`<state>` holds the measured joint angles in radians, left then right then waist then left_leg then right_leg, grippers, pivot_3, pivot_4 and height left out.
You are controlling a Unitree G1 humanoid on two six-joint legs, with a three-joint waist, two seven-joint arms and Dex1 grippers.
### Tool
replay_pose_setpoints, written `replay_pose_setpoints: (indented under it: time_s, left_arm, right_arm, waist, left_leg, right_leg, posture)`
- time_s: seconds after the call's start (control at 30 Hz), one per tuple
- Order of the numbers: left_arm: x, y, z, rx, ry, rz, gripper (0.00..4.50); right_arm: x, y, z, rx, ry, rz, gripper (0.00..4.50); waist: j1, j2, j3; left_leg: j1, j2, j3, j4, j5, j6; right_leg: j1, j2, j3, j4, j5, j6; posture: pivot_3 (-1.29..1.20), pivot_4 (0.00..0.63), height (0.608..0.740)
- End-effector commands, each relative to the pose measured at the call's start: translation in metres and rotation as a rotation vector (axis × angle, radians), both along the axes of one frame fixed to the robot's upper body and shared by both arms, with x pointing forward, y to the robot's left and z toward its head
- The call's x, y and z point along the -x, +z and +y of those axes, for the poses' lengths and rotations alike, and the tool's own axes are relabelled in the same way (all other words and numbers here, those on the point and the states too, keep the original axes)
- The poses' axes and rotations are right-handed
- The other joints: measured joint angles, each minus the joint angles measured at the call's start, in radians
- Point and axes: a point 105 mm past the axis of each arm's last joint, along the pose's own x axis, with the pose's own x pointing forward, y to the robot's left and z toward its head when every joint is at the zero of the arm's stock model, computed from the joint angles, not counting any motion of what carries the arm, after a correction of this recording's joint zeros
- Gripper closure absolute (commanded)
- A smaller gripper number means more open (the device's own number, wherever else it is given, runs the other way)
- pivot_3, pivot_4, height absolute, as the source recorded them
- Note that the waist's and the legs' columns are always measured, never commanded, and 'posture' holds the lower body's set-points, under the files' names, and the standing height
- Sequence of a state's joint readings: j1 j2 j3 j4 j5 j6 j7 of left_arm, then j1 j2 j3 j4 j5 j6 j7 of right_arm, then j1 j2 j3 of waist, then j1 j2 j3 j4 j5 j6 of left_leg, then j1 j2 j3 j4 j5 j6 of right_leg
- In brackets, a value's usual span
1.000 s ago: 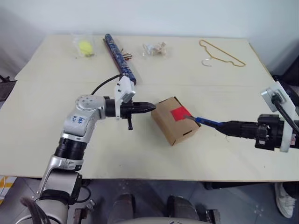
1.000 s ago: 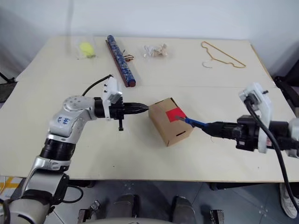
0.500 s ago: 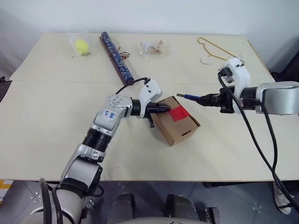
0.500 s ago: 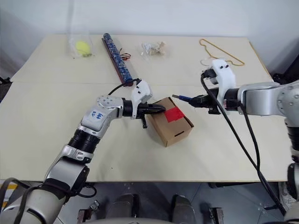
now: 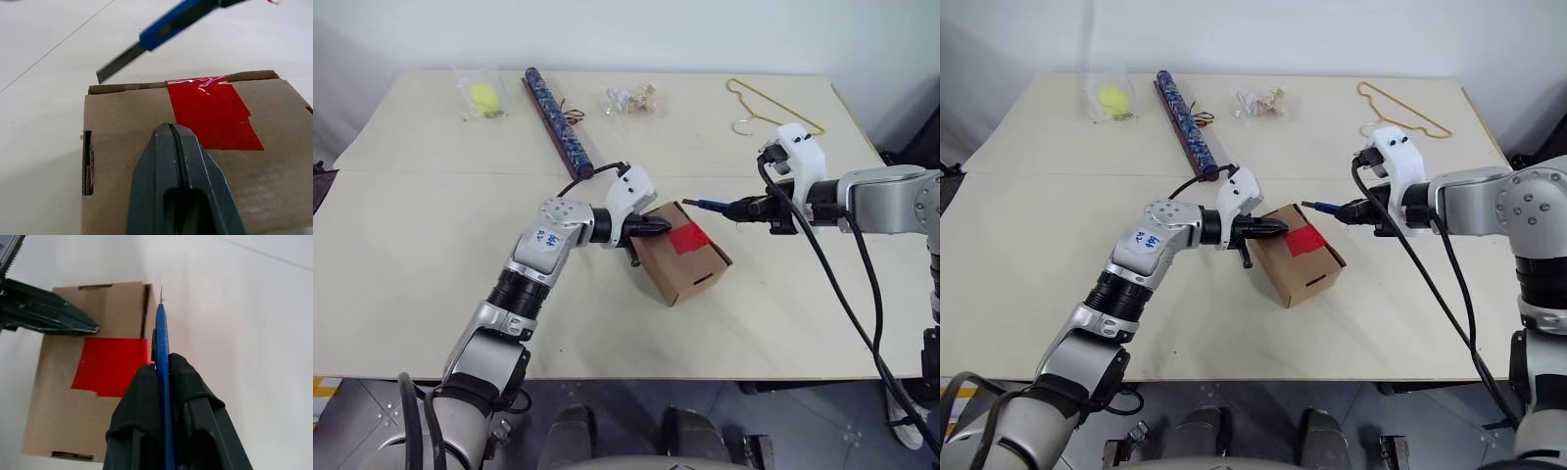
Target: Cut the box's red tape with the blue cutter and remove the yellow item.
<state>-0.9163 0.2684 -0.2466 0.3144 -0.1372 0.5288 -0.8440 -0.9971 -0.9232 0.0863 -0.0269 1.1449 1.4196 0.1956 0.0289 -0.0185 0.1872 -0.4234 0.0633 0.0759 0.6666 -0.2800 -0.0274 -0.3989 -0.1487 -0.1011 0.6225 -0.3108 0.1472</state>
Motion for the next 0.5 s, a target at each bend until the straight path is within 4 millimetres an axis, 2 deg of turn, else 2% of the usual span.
replay_pose_setpoints:
  time_s: [0.03, 0.27, 0.5]
  left_arm:
    - [0.005, -0.006, -0.006, -0.018, -0.020, 0.011, 4.50]
    - [0.006, -0.007, -0.009, -0.017, -0.024, 0.018, 4.50]
    - [0.008, -0.009, -0.009, -0.025, -0.028, 0.024, 4.50]
  right_arm:
    - [0.005, 0.016, 0.002, -0.018, 0.031, -0.044, 4.42]
    - [0.004, 0.019, 0.008, -0.046, 0.043, -0.055, 4.42]
    - [0.005, 0.008, 0.008, -0.037, 0.031, -0.028, 4.42]
  waist:
    - [0.001, 0.000, 0.000]
    - [0.000, 0.000, 0.000]
    - [0.000, 0.000, 0.000]
  left_leg:
    - [0.000, 0.000, 0.000, 0.000, 0.000, 0.000]
    - [0.000, 0.000, 0.000, 0.000, 0.000, 0.000]
    - [0.000, 0.000, 0.000, 0.000, 0.000, 0.000]
  right_leg:
    - [0.000, 0.000, 0.000, 0.000, 0.000, 0.000]
    - [0.000, 0.000, 0.000, 0.000, 0.000, 0.000]
    - [0.000, 0.000, 0.000, 0.001, 0.000, 0.000]
  posture:
    - [0.00, 0.150, 0.740]
    - [0.00, 0.150, 0.740]
    - [0.00, 0.150, 0.740]
